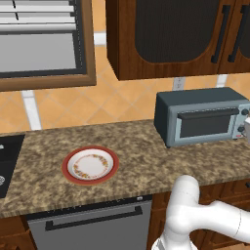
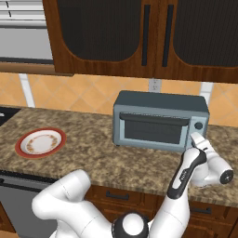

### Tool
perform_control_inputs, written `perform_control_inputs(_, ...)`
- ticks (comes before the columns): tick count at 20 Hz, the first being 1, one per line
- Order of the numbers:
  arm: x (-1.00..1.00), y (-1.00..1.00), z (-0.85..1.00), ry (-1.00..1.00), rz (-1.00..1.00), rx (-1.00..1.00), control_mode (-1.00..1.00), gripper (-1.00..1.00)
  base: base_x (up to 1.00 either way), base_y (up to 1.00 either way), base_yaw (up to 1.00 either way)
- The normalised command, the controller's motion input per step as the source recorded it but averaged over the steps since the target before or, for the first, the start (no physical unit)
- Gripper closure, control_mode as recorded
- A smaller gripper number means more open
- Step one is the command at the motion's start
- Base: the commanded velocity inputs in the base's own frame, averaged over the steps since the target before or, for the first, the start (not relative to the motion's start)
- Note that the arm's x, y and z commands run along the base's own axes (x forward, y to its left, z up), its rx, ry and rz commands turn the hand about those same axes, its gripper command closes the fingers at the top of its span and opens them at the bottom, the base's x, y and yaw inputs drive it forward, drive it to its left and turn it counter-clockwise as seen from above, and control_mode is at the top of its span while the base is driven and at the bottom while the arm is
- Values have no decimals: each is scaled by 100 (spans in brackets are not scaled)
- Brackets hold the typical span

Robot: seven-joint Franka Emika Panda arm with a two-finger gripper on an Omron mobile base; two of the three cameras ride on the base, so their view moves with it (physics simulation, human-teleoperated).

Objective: Pick up the kebab skewer and baguette bread, and place them inside the toaster oven. Close the toaster oven door and start by setting the timer.

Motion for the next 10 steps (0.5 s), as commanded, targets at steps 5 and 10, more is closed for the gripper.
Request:
perform_control_inputs(5, 3, 3, 5, -1, 0, 8, -100, 100, 0, 0, 0)
perform_control_inputs(10, 12, 2, 10, 0, 0, 9, -100, 100, 0, 0, 0)
